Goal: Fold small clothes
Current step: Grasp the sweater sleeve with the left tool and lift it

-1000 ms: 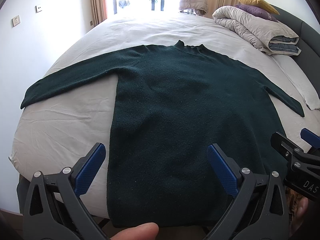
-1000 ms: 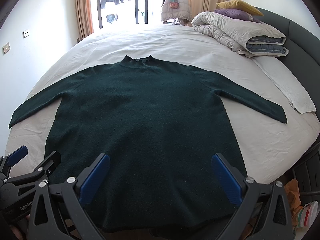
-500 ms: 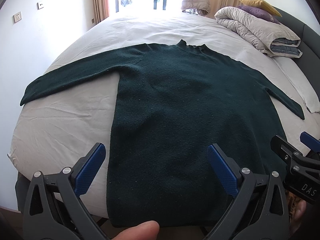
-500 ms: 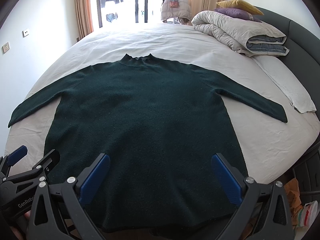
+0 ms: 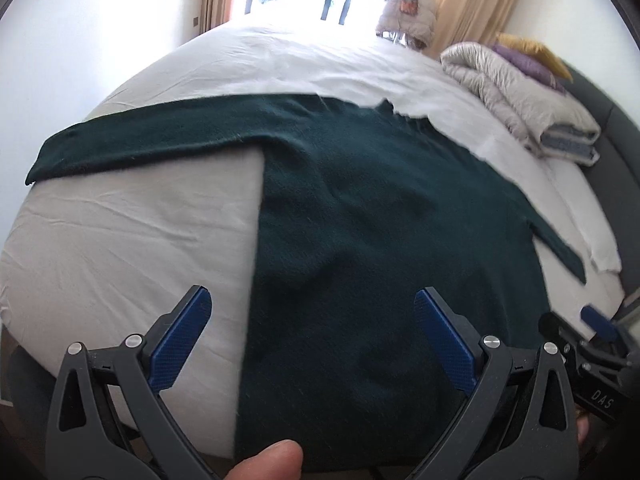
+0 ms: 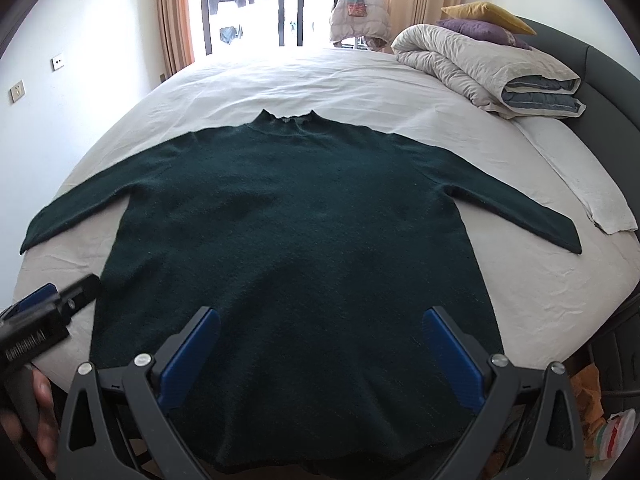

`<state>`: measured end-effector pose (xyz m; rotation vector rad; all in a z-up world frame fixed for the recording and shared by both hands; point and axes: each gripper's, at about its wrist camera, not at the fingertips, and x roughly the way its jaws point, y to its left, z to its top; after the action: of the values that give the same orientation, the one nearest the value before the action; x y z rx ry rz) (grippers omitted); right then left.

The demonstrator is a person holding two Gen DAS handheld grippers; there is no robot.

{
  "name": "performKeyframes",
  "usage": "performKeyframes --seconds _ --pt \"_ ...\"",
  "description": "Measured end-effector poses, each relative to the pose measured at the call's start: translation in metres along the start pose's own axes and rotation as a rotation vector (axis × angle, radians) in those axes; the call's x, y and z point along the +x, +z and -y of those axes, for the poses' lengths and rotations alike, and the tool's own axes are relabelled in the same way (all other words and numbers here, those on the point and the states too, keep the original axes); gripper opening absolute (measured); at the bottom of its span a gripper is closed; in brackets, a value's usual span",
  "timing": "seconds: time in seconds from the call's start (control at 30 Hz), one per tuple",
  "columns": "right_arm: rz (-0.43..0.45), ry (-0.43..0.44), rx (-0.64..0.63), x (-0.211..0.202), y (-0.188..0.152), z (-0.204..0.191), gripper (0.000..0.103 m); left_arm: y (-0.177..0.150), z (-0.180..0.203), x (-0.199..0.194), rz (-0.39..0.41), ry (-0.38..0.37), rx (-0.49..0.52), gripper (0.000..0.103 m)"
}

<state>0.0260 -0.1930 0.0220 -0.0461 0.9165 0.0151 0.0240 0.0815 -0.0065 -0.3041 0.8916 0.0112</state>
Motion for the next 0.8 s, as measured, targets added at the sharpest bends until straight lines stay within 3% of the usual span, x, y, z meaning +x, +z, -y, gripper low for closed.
performKeyframes --seconds 0.17,0.27,0.3,0.33,0.4,0.47,0.63,0.8 --pt "0.018 0.136 0.065 -0.001 0.013 0.003 0.103 0.042 -0.064 -0.011 0.096 -0.155 -0.126 0.103" --pt "0.014 0.225 0.101 0.000 0.023 0.001 0.103 0.064 -0.111 -0.010 0.117 -0.139 -0.208 0.103" --pt "0.016 0.241 0.100 0.000 0.025 -0.002 0.103 0.070 -0.131 -0.008 0.100 -0.137 -0.256 0.103" --pt "0.024 0.267 0.096 -0.001 0.027 -0.005 0.103 0.074 -0.158 -0.002 0.079 -0.188 -0.350 0.103" --pt "0.037 0.300 0.094 -0.002 0.030 -0.011 0.103 0.074 -0.211 0.011 0.084 -0.357 -0.563 0.103" --pt "0.037 0.337 0.099 -0.002 0.034 -0.016 0.102 0.069 -0.264 0.023 0.117 -0.402 -0.748 0.103" --pt "0.012 0.436 0.111 0.006 0.038 -0.031 0.090 0.053 -0.338 0.049 0.203 -0.515 -1.008 0.103" --pt "-0.016 0.472 0.083 0.014 0.039 -0.047 0.075 0.067 -0.371 0.048 0.332 -0.552 -1.095 0.103"
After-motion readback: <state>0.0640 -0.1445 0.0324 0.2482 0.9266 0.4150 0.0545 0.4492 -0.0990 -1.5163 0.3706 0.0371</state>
